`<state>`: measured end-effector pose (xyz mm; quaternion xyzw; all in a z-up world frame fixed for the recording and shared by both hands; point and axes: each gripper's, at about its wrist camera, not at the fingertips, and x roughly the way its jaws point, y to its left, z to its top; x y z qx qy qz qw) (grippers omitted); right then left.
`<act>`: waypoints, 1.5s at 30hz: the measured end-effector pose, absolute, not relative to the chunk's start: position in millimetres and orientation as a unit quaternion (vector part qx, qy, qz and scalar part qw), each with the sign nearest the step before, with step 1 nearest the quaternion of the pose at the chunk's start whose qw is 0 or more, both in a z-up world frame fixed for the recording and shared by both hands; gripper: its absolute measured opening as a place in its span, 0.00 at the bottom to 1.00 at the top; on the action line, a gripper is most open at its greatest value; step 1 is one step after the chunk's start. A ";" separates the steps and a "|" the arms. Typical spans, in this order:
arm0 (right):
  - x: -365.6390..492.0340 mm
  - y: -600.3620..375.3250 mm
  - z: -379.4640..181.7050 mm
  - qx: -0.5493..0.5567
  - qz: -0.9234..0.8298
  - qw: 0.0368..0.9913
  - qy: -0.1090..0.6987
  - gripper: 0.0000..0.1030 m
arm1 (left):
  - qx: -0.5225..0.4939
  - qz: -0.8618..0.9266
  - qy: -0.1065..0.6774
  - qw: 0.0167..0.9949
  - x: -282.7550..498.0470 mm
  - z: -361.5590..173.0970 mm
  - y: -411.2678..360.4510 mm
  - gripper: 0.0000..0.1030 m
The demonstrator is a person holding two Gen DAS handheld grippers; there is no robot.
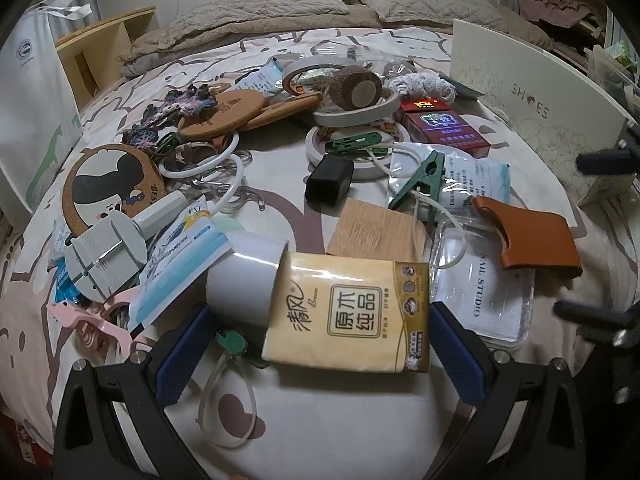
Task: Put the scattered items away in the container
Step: 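Lift the brown leather sleeve with the right tool while the left tool approaches the tissue pack, then close the left tool on the yellow tissue pack and lift it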
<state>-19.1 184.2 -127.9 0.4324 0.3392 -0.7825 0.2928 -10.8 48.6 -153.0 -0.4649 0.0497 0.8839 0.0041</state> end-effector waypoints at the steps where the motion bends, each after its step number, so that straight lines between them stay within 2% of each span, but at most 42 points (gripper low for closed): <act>1: -20.7 184.1 -131.5 0.439 -0.779 0.292 0.340 1.00 | -0.465 0.884 0.049 0.005 -10.7 -153.2 48.5 1.00; 9: -36.9 183.5 -150.9 0.474 -0.763 0.279 0.341 1.00 | -0.461 0.886 0.042 0.009 -9.2 -150.7 46.1 0.99; 14: -42.4 184.0 -155.7 0.489 -0.762 0.279 0.320 1.00 | -0.443 0.896 0.014 0.020 -5.7 -140.5 40.4 0.89; 20: -36.2 178.3 -159.6 0.488 -0.764 0.272 0.322 1.00 | -0.429 0.903 0.005 0.024 -3.4 -133.0 38.7 0.83; 21: -36.0 178.7 -159.3 0.489 -0.766 0.271 0.319 1.00 | -0.426 0.904 0.002 0.029 -3.1 -131.7 38.2 0.80; 22: -35.5 179.0 -158.5 0.486 -0.768 0.271 0.318 1.00 | -0.428 0.902 -0.010 0.044 -3.4 -131.4 38.4 0.55; 23: -34.1 178.7 -157.6 0.482 -0.770 0.270 0.318 1.00 | -0.435 0.898 -0.023 0.059 -4.7 -132.2 37.9 0.48; 25: -28.2 176.7 -154.2 0.466 -0.778 0.270 0.324 0.99 | -0.434 0.899 -0.019 0.058 -5.3 -132.2 39.3 0.48; 26: -24.3 175.0 -152.1 0.457 -0.781 0.273 0.328 0.94 | -0.433 0.899 -0.017 0.058 -4.9 -131.9 40.1 0.48; 27: -19.5 173.0 -149.4 0.448 -0.782 0.280 0.331 0.88 | -0.432 0.900 -0.016 0.057 -4.2 -131.6 40.5 0.48; 29: -13.6 168.2 -146.6 0.435 -0.782 0.293 0.337 0.62 | -0.431 0.900 -0.016 0.053 -3.8 -131.3 40.1 0.48; 31: -4.6 162.6 -145.5 0.416 -0.784 0.295 0.354 0.52 | -0.433 0.900 -0.021 0.052 -4.0 -131.5 38.2 0.48; 34: 0.7 158.4 -145.0 0.398 -0.787 0.293 0.369 0.49 | -0.432 0.900 -0.026 0.048 -4.1 -131.4 35.8 0.49; 36: -1.3 159.1 -144.1 0.394 -0.789 0.293 0.369 0.49 | -0.436 0.898 -0.033 0.042 -5.6 -132.8 32.4 0.59; 37: -1.8 160.1 -142.9 0.393 -0.791 0.293 0.366 0.48 | -0.440 0.896 -0.038 0.038 -6.8 -134.2 30.2 0.72; 38: -2.3 161.1 -141.0 0.391 -0.793 0.294 0.362 0.48 | -0.444 0.894 -0.046 0.034 -7.9 -135.6 27.3 0.79; 45: -16.8 175.8 -121.3 0.382 -0.825 0.290 0.300 0.47 | -0.468 0.880 -0.080 0.029 -13.0 -144.6 16.7 0.86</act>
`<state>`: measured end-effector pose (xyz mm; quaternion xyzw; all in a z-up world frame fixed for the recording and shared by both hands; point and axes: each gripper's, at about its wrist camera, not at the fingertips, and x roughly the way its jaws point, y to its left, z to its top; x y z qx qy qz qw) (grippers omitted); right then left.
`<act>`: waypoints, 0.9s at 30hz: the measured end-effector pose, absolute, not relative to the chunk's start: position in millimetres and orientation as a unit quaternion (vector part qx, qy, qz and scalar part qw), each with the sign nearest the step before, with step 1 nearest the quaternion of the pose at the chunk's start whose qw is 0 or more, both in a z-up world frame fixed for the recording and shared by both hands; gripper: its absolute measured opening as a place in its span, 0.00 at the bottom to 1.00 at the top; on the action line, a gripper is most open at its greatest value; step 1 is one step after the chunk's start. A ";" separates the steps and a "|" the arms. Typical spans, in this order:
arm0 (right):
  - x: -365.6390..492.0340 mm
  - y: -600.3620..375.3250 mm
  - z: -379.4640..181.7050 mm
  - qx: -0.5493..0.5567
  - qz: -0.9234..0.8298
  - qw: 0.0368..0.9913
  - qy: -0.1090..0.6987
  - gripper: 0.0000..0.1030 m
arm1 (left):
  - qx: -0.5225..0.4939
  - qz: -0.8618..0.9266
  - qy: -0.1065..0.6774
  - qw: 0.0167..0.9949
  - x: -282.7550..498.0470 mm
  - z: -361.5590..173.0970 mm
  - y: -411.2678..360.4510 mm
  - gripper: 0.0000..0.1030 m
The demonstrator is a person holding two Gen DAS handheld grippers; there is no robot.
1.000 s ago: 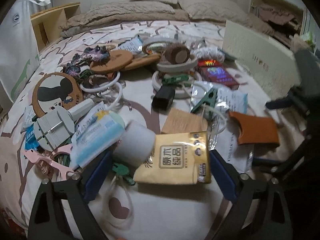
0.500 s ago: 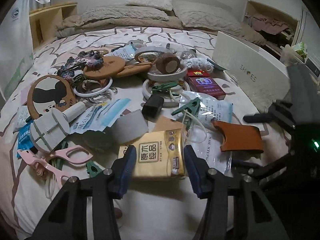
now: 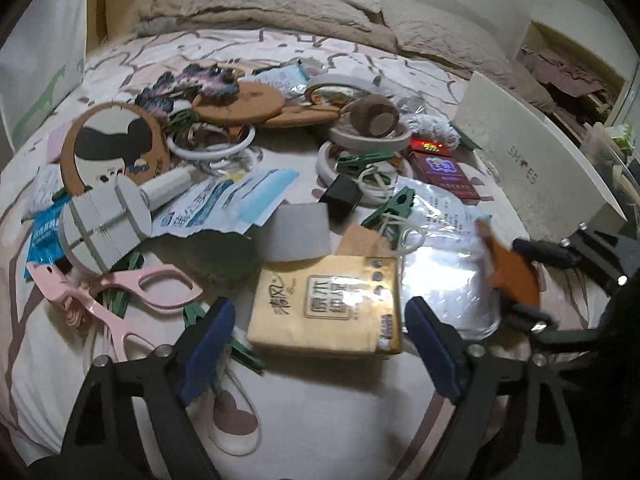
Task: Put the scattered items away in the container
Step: 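Close the left tool on the yellow tissue pack and lift it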
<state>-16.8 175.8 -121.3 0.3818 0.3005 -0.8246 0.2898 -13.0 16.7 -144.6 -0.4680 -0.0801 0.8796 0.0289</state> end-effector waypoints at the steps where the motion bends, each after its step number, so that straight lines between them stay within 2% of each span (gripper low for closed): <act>1: -18.6 178.0 -118.5 0.381 -0.829 0.289 0.289 0.47 | -0.471 0.878 -0.082 0.031 -14.3 -146.2 16.5 0.86; 7: -23.6 191.1 -100.2 0.371 -0.853 0.293 0.220 0.47 | -0.481 0.871 -0.093 0.045 -19.9 -150.6 16.9 0.94; 14: -29.6 199.3 -87.6 0.364 -0.869 0.293 0.162 0.47 | -0.490 0.868 -0.065 0.043 -25.7 -157.8 24.4 0.97; 17: -39.9 208.8 -83.5 0.370 -0.874 0.299 0.098 0.47 | -0.495 0.865 -0.072 0.043 -28.1 -159.5 22.6 0.96; 19: -46.7 214.2 -82.6 0.373 -0.876 0.298 0.062 0.47 | -0.495 0.865 -0.076 0.042 -27.5 -158.7 21.2 0.92; 20: -49.2 215.7 -82.0 0.372 -0.878 0.296 0.052 0.47 | -0.494 0.865 -0.081 0.040 -27.4 -158.6 19.8 0.81; 21: -50.8 216.8 -81.3 0.371 -0.880 0.293 0.046 0.47 | -0.494 0.864 -0.090 0.037 -26.8 -158.6 17.0 0.77; 27: -54.8 219.9 -70.4 0.356 -0.889 0.287 0.026 0.47 | -0.486 0.867 -0.103 0.035 -24.5 -154.6 13.4 0.75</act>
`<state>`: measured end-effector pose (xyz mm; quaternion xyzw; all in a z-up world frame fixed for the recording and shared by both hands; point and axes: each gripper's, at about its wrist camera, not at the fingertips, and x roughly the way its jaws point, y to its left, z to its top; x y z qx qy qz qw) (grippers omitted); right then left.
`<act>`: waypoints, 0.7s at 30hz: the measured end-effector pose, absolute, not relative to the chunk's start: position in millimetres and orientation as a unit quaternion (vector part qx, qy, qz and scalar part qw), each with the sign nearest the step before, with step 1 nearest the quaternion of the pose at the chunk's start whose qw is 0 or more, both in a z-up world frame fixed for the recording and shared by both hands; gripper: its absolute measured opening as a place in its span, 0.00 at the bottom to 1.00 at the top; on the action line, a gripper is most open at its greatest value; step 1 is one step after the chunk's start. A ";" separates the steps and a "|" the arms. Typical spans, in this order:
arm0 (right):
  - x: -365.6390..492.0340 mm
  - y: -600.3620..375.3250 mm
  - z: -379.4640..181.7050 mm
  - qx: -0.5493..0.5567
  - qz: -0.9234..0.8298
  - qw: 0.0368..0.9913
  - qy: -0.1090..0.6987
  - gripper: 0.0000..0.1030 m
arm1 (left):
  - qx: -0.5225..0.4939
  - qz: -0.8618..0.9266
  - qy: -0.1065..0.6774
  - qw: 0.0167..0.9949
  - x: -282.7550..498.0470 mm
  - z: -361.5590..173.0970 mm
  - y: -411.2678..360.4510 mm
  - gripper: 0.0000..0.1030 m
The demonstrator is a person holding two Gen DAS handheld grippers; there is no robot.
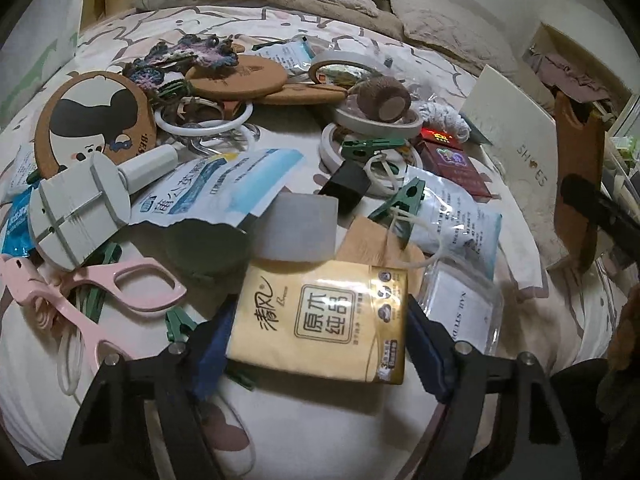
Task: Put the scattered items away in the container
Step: 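Close the left tool on the yellow tissue pack and lift it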
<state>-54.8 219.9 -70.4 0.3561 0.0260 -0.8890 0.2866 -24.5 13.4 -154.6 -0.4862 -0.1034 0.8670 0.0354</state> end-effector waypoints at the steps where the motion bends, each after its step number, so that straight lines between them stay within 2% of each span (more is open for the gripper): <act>1: -55.1 219.6 -67.7 0.352 -0.891 0.285 0.027 0.47 | -0.485 0.868 -0.101 0.035 -24.3 -154.0 14.2 0.75; 21: -84.3 202.3 1.2 0.265 -0.922 0.281 -0.010 0.47 | -0.456 0.884 -0.096 0.028 -17.8 -141.4 10.7 0.75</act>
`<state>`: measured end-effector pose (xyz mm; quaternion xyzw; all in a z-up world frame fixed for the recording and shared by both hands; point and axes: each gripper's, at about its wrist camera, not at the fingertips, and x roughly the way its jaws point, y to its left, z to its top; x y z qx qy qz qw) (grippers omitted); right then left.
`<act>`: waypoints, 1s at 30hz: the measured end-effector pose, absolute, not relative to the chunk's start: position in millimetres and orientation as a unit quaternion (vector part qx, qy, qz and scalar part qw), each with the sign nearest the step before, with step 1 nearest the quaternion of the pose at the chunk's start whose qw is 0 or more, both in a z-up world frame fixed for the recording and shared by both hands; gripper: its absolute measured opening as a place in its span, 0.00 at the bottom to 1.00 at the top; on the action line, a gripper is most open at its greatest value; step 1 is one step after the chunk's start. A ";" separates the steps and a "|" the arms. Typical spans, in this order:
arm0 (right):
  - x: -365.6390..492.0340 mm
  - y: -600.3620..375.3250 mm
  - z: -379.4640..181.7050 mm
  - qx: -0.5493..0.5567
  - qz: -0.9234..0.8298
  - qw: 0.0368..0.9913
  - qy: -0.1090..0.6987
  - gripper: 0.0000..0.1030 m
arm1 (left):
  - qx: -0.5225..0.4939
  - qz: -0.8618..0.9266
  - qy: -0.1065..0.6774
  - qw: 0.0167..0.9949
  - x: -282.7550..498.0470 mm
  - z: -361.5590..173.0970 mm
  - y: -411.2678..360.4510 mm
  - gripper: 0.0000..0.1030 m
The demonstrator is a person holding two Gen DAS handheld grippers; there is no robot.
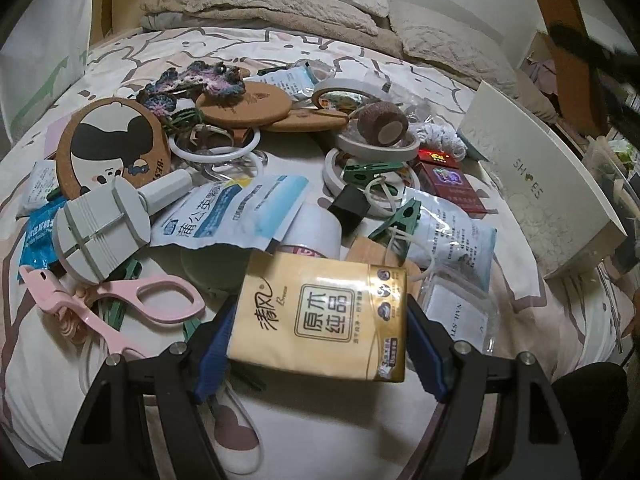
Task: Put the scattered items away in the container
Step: 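Close the left tool on the yellow tissue pack and lift it, then carry the tissue pack with the left tool and the leather sleeve with the right tool over the white box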
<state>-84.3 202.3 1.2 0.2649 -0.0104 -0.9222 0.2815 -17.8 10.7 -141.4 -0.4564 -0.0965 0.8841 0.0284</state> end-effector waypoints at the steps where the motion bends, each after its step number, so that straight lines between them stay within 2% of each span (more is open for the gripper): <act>1: -86.6 202.2 5.0 0.261 -0.923 0.281 -0.014 0.47 | -0.455 0.885 -0.097 0.030 -17.2 -140.7 11.2 0.75; 13: -101.2 218.1 40.2 0.212 -0.938 0.264 -0.074 0.47 | -0.415 0.904 -0.088 0.050 -10.9 -119.5 17.9 0.75; 25: -103.1 253.2 38.7 0.202 -0.946 0.235 -0.095 0.47 | -0.370 0.924 -0.066 0.066 -23.1 -82.1 39.4 0.75; 30: -103.4 261.6 34.1 0.208 -0.950 0.219 -0.074 0.47 | -0.355 0.930 -0.066 0.076 -33.9 -68.5 55.1 0.75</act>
